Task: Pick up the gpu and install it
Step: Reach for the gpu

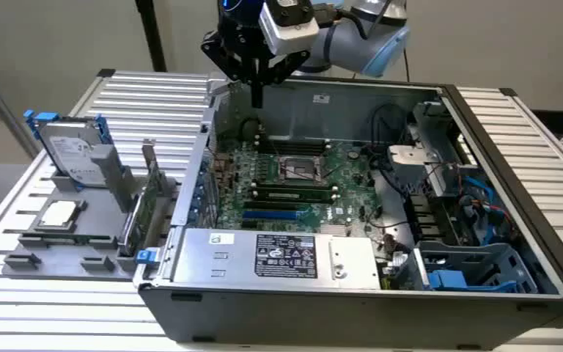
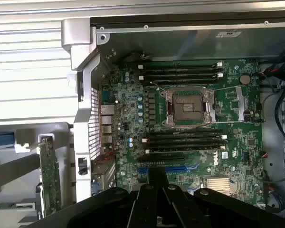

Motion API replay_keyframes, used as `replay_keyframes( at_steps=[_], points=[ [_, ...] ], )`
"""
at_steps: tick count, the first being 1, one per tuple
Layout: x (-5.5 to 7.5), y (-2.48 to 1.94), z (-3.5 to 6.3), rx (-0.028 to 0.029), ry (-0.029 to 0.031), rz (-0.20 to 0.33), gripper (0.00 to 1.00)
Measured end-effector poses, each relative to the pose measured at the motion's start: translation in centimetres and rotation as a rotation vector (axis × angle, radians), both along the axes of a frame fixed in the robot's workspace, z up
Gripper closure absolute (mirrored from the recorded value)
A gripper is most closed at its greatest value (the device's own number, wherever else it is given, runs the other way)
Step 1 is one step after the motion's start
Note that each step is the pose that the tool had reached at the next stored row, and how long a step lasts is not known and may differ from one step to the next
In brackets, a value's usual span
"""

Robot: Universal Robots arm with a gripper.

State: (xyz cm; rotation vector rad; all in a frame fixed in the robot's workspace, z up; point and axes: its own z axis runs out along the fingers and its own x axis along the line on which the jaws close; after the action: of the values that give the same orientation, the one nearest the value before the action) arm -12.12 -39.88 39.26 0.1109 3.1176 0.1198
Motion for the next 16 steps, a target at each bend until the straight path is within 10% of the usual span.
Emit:
replay_keyframes(
  at_steps=[16],
  points=[
    [0.0, 0.0, 0.0, 0.0075, 0.0, 0.0, 1.0]
  ],
)
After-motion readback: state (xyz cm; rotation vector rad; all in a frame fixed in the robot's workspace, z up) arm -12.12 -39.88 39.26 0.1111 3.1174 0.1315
